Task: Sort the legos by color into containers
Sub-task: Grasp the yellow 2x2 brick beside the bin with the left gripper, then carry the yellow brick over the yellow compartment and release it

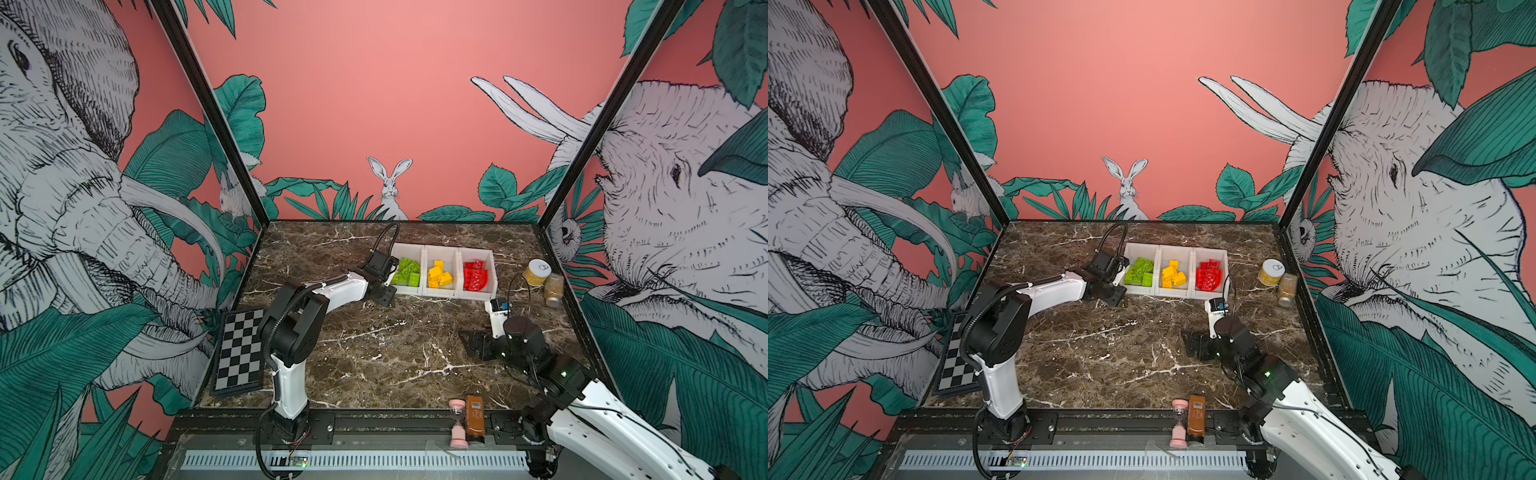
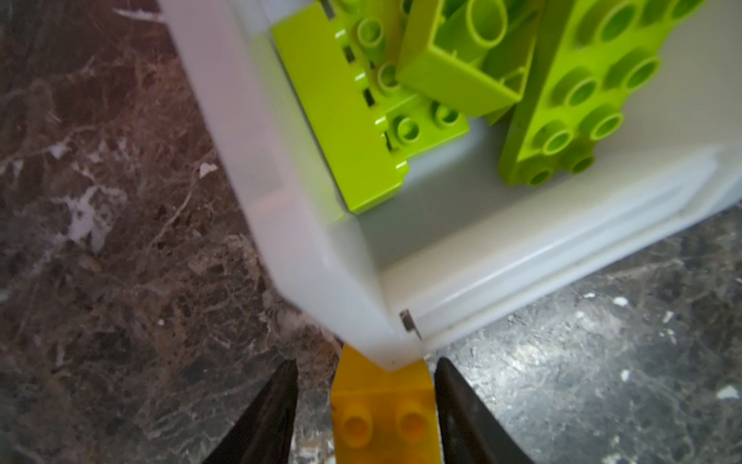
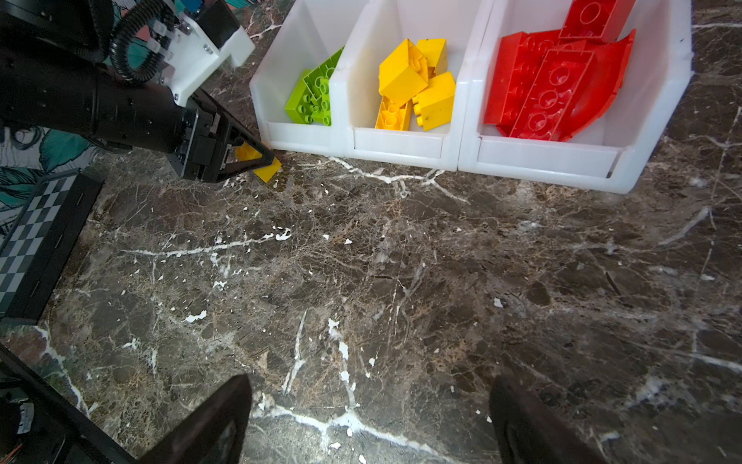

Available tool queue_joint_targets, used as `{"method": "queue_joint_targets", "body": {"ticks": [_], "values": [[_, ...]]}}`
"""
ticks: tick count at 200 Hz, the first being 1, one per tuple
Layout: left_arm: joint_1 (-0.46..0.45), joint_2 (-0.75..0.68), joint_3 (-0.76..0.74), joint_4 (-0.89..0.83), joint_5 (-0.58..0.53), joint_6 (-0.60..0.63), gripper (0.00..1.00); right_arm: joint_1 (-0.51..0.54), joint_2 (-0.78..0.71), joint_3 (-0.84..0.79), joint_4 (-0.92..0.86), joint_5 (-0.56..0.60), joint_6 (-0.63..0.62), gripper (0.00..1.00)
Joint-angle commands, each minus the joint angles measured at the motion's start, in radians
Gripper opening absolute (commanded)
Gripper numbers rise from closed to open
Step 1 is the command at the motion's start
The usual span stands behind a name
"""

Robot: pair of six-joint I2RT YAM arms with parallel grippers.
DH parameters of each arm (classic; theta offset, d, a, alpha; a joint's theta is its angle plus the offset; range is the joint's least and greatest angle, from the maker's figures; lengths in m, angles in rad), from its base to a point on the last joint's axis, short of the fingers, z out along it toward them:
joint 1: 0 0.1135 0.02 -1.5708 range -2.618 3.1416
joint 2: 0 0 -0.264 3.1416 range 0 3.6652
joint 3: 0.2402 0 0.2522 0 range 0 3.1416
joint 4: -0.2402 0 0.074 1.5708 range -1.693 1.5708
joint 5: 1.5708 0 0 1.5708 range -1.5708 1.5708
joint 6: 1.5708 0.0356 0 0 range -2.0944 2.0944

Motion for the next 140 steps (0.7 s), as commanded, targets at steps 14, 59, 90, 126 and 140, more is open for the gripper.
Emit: {"method": "queue_joint_targets", "body": {"ticks": [14, 59, 90, 126, 140], "values": [[-0.005, 0.001, 0.026, 0.003, 0.001, -0.007, 0.39, -0.004, -0.005, 0.010, 0.008, 0.007, -0.001, 0.91], [-0.005, -0.064, -0.004, -0.029, 0.010, -0.018, 0.30, -0.004, -0.011, -0.002, 0.017, 0.026, 0.015, 0.91], [-0.030, -0.166, 0.012, -0.129, 0.027, -0.037, 0.28, -0.004, -0.029, 0.013, -0.025, 0.083, 0.022, 0.91], [-0.094, -0.221, 0.091, -0.144, 0.121, -0.068, 0.28, -0.004, -0.045, -0.004, -0.012, 0.092, 0.024, 0.91], [-0.096, -0.199, 0.133, -0.083, 0.178, -0.085, 0.28, -0.004, -0.052, -0.006, -0.021, 0.083, 0.034, 0.92]]}}
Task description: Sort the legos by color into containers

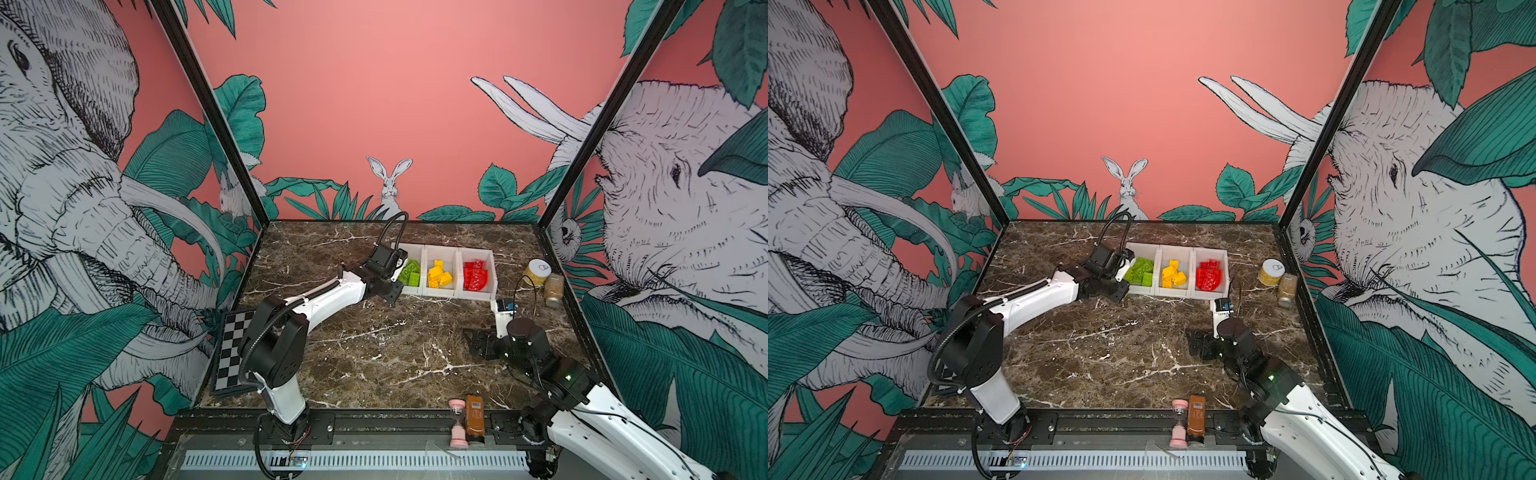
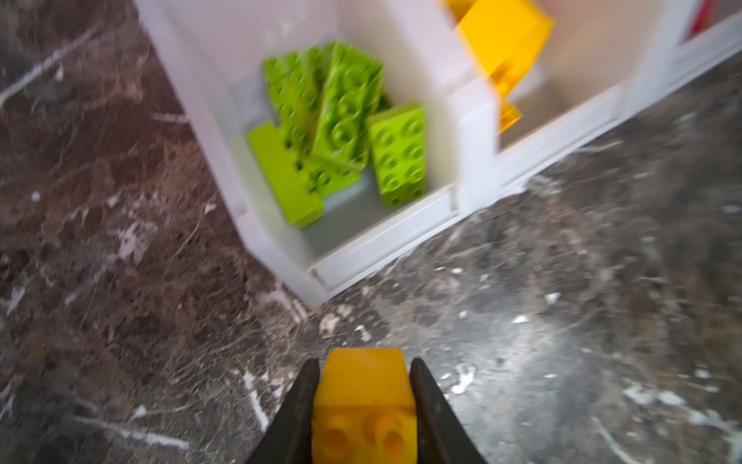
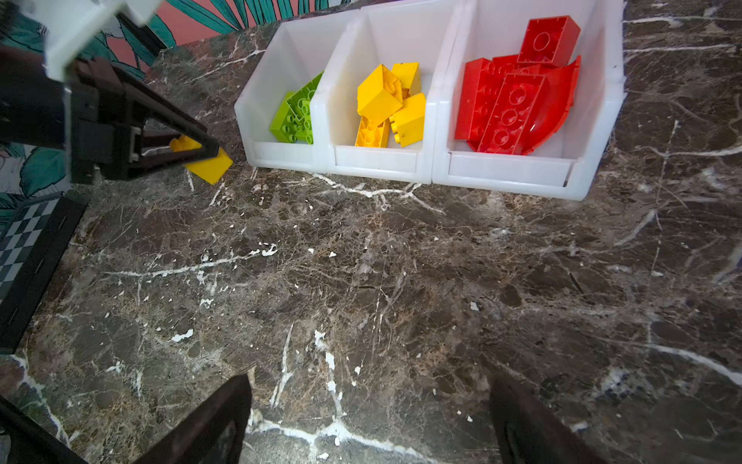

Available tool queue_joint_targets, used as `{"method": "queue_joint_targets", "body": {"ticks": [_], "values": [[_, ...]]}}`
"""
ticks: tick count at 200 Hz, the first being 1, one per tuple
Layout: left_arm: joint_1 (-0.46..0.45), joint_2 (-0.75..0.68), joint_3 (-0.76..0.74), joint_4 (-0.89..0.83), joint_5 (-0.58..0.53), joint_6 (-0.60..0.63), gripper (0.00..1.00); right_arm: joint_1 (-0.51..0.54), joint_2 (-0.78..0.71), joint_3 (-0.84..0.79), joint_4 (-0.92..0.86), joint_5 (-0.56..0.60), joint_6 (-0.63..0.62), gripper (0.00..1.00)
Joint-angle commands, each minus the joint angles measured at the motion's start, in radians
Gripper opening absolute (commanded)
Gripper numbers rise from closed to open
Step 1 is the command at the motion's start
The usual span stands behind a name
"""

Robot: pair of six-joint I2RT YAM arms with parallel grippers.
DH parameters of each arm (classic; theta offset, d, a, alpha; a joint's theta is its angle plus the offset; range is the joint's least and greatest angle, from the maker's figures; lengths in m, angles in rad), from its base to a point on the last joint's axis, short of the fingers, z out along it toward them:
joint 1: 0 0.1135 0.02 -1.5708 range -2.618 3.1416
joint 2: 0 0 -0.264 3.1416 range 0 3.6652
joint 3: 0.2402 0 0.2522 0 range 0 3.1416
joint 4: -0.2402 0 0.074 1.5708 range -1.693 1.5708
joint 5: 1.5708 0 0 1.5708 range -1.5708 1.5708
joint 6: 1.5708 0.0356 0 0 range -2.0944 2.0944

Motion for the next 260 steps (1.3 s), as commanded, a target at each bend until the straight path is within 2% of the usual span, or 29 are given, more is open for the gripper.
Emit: {"method": "queue_joint_targets", "body": {"ticks": [1, 23, 26, 40, 72, 115, 126, 138, 155, 171, 197, 210, 227, 253, 260], "values": [[-0.013, -0.013, 0.076, 0.044, 0.115, -0.040, 0.28, -0.004, -0.015, -0.006, -0.004, 0.017, 0.019, 0.92], [-0.017, 0.093, 0.224, 0.057, 0.160, -0.006, 0.28, -0.004, -0.060, -0.003, -0.064, 0.003, 0.037, 0.91], [-0.047, 0.112, 0.242, 0.060, 0.160, 0.001, 0.28, -0.004, -0.071, -0.003, -0.073, 0.004, 0.039, 0.91], [-0.069, 0.197, 0.329, 0.084, 0.173, 0.025, 0.27, -0.004, -0.125, -0.008, -0.117, 0.012, 0.044, 0.91], [-0.086, 0.372, 0.503, 0.147, 0.219, 0.015, 0.27, -0.004, -0.217, 0.006, -0.200, 0.045, 0.050, 0.91], [-0.107, 0.485, 0.616, 0.178, 0.204, 0.029, 0.30, -0.004, -0.208, 0.012, -0.220, 0.047, 0.049, 0.91], [-0.107, 0.499, 0.631, 0.175, 0.187, 0.039, 0.36, -0.004, -0.197, 0.015, -0.215, 0.047, 0.045, 0.92], [-0.107, 0.511, 0.650, 0.163, 0.164, 0.052, 0.55, -0.004, -0.188, 0.017, -0.207, 0.048, 0.040, 0.91], [-0.108, 0.512, 0.663, 0.150, 0.137, 0.078, 0.62, -0.004, -0.174, 0.018, -0.198, 0.050, 0.032, 0.92], [-0.107, 0.493, 0.664, 0.148, 0.100, 0.090, 0.74, -0.004, -0.158, 0.024, -0.193, 0.057, 0.022, 0.92], [-0.104, 0.394, 0.619, 0.160, 0.025, 0.103, 0.81, -0.004, -0.099, 0.062, -0.187, 0.094, -0.027, 0.92], [-0.100, 0.296, 0.536, 0.167, -0.042, 0.109, 0.83, -0.004, -0.049, 0.091, -0.171, 0.129, -0.075, 0.92], [-0.081, 0.117, 0.345, 0.218, -0.143, 0.106, 0.85, -0.005, 0.030, 0.130, -0.118, 0.170, -0.147, 0.93], [-0.030, -0.188, -0.044, 0.319, -0.345, 0.115, 0.88, -0.037, 0.189, 0.154, 0.006, 0.256, -0.316, 0.95], [0.023, -0.265, -0.150, 0.352, -0.399, 0.117, 0.89, -0.061, 0.228, 0.164, 0.030, 0.281, -0.355, 0.96]]}}
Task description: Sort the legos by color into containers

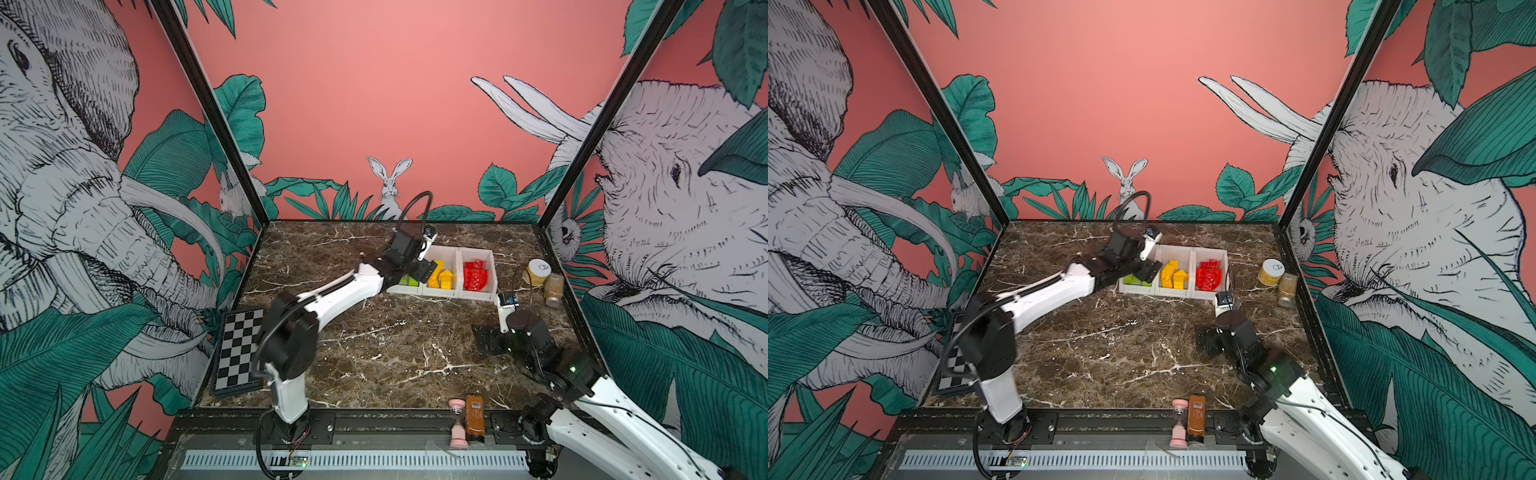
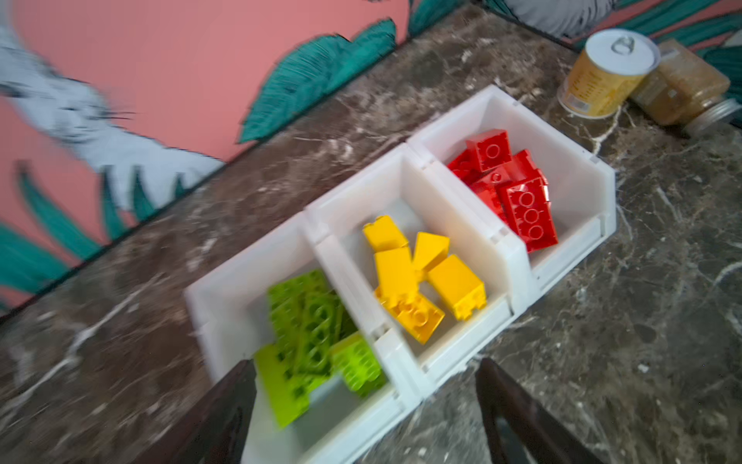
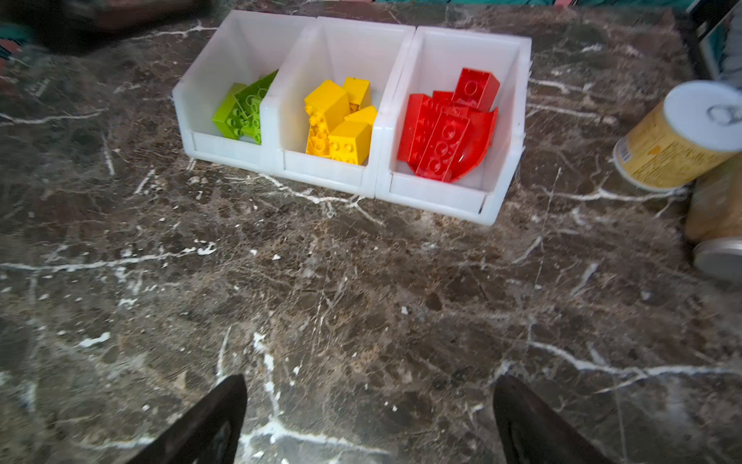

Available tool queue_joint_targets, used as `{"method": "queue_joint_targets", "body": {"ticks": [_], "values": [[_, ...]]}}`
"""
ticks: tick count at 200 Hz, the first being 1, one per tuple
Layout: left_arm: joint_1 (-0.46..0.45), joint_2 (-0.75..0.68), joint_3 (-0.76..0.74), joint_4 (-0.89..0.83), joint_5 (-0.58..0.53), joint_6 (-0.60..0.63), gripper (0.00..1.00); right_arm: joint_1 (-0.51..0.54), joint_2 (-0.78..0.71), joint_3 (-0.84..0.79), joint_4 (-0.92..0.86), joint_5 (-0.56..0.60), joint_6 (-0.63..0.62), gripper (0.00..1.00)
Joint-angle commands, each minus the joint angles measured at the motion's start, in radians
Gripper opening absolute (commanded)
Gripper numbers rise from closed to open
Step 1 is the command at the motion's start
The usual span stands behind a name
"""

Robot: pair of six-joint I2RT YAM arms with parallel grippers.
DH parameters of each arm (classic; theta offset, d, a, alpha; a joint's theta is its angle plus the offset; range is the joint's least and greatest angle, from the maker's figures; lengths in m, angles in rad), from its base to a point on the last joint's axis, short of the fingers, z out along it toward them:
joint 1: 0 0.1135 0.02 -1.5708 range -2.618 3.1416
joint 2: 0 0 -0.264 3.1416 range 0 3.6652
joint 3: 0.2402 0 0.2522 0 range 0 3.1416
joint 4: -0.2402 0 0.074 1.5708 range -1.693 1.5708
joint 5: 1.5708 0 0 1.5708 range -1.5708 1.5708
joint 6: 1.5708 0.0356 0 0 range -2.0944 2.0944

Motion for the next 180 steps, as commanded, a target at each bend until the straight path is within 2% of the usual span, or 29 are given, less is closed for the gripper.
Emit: {"method": "queue_joint_targets", "body": {"ticks": [1, 28, 48, 69, 86, 109, 118, 128, 134, 152, 170, 180], "values": [[0.097, -0.258, -0.260, 0.117, -0.252, 0.022, 0.89, -0.051, 0.111, 0.028, 0.144, 0.121, -0.193, 0.96], [0.212, -0.524, -0.614, 0.206, -0.495, -0.024, 0.95, -0.238, 0.195, -0.014, 0.269, 0.126, -0.247, 0.98], [0.282, -0.676, -0.858, 0.349, -0.562, -0.016, 0.99, -0.421, 0.203, -0.122, 0.432, 0.032, -0.233, 0.98], [0.369, -0.728, -1.018, 0.525, -0.531, -0.008, 0.99, -0.554, 0.243, -0.194, 0.544, 0.000, -0.233, 0.98], [0.440, -0.685, -1.031, 0.565, -0.475, -0.016, 0.99, -0.620, 0.281, -0.226, 0.635, -0.054, -0.198, 0.98], [0.488, -0.514, -1.033, 0.729, -0.426, 0.038, 0.99, -0.627, 0.368, -0.328, 0.942, -0.034, -0.250, 0.98], [0.512, -0.436, -1.035, 0.811, -0.396, 0.037, 0.99, -0.631, 0.397, -0.301, 0.918, -0.047, -0.265, 0.98], [0.529, -0.366, -1.017, 0.886, -0.388, 0.051, 0.99, -0.631, 0.433, -0.309, 1.009, -0.055, -0.287, 0.98], [0.539, -0.349, -1.000, 0.880, -0.344, 0.055, 0.99, -0.631, 0.449, -0.321, 1.072, -0.053, -0.292, 0.98], [0.591, -0.218, -1.002, 1.060, -0.231, 0.076, 0.99, -0.633, 0.513, -0.346, 1.248, -0.067, -0.325, 0.98], [0.671, -0.136, -0.999, 1.119, -0.097, 0.024, 0.99, -0.634, 0.558, -0.313, 1.253, -0.084, -0.339, 0.98], [0.676, -0.142, -1.015, 1.142, -0.107, 0.009, 0.99, -0.634, 0.580, -0.298, 1.253, -0.085, -0.337, 0.98]]}}
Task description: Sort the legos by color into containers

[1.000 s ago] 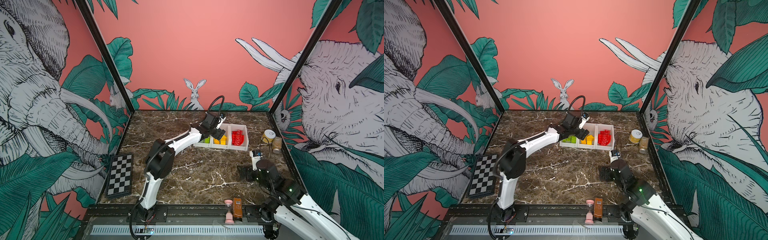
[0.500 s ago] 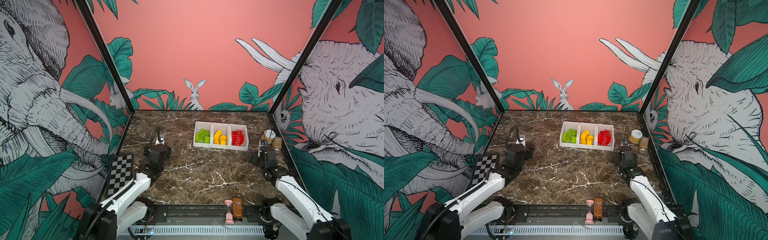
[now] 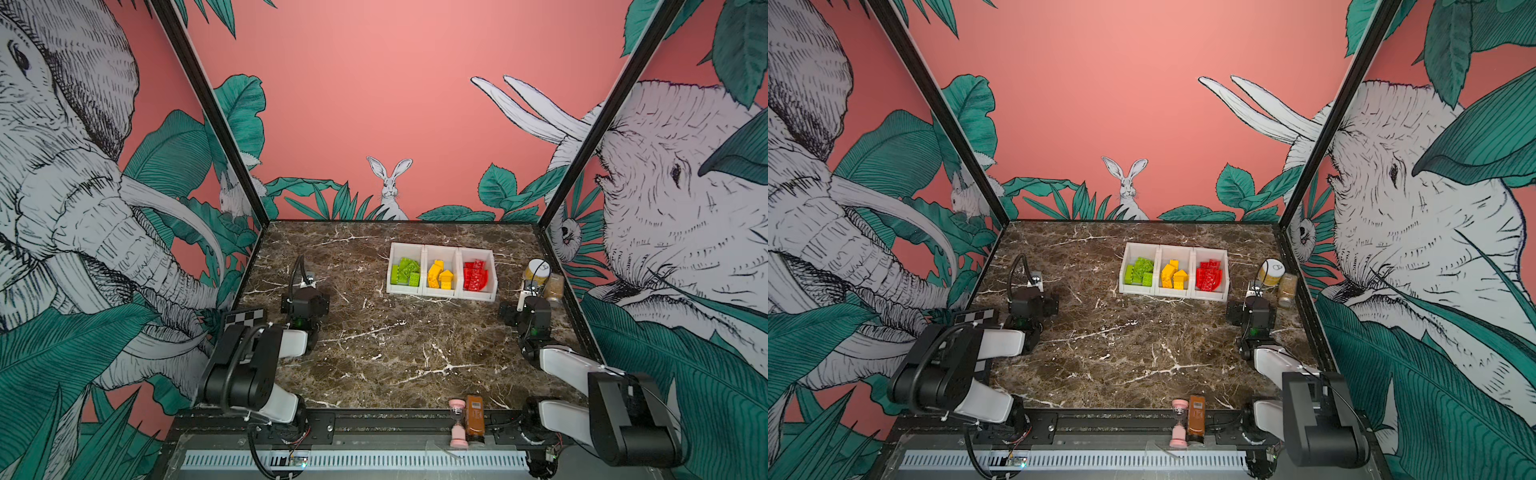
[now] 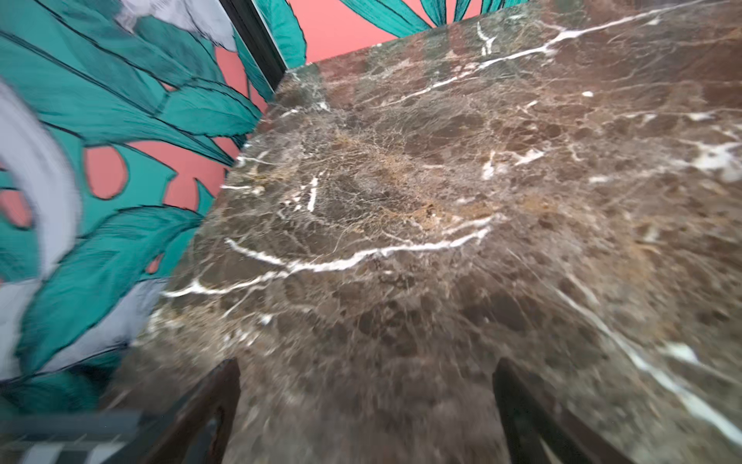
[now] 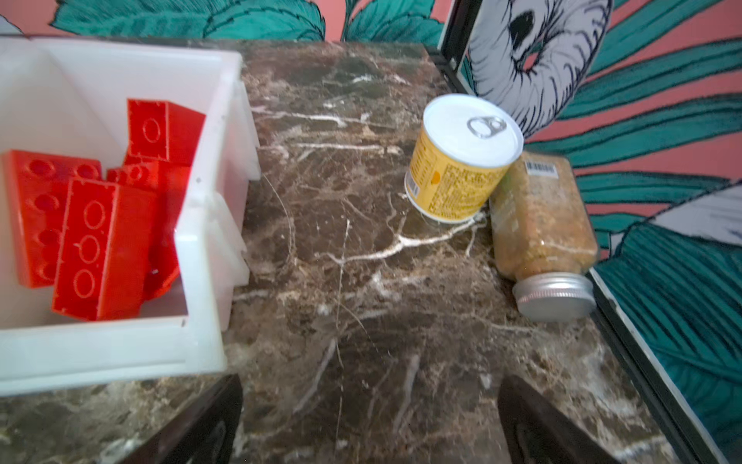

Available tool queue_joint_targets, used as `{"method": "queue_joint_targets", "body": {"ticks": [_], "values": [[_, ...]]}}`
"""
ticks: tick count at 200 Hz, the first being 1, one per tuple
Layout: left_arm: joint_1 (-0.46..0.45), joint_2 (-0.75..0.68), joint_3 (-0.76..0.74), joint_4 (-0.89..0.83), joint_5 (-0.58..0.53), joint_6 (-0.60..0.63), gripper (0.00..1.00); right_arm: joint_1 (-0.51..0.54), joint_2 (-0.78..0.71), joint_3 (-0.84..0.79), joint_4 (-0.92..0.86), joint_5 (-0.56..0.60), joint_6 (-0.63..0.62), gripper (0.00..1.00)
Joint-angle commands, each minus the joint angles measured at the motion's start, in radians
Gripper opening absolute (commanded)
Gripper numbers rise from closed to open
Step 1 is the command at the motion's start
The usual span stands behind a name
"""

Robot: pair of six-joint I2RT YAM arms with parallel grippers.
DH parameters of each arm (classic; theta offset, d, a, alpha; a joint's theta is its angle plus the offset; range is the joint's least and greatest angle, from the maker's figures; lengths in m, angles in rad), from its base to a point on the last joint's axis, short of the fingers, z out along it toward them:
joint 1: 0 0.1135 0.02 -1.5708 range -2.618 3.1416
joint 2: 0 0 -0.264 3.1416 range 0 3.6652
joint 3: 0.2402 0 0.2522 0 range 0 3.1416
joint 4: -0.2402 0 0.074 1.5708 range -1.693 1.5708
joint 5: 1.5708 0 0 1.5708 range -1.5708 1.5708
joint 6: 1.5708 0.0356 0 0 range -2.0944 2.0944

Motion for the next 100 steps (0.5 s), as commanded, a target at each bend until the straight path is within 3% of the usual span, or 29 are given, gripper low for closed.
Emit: {"method": "queue_joint_targets", "body": {"ticks": [1, 27, 38, 45, 75, 88, 100], "values": [[0.045, 0.008, -0.009, 0.181, 0.125, -0.032, 0.99, -0.006, 0.040, 0.034, 0.158, -0.021, -0.033, 0.98], [0.045, 0.005, 0.002, 0.154, 0.121, -0.032, 0.99, -0.011, 0.092, 0.081, 0.142, -0.059, 0.000, 0.98], [0.044, 0.000, 0.003, 0.144, 0.122, -0.032, 0.99, -0.011, 0.064, 0.132, -0.062, -0.102, 0.010, 0.98], [0.045, 0.001, 0.002, 0.144, 0.123, -0.032, 0.99, -0.010, 0.039, 0.136, -0.120, -0.052, 0.028, 0.98], [0.046, 0.001, 0.003, 0.145, 0.125, -0.029, 0.99, -0.011, -0.094, 0.009, -0.013, 0.031, -0.004, 0.98], [0.044, 0.001, 0.005, 0.143, 0.124, -0.028, 0.99, -0.011, -0.093, -0.006, 0.025, 0.054, -0.001, 0.98], [0.044, 0.001, 0.005, 0.143, 0.124, -0.029, 0.99, -0.011, -0.043, -0.027, 0.165, 0.059, -0.028, 0.98]]}}
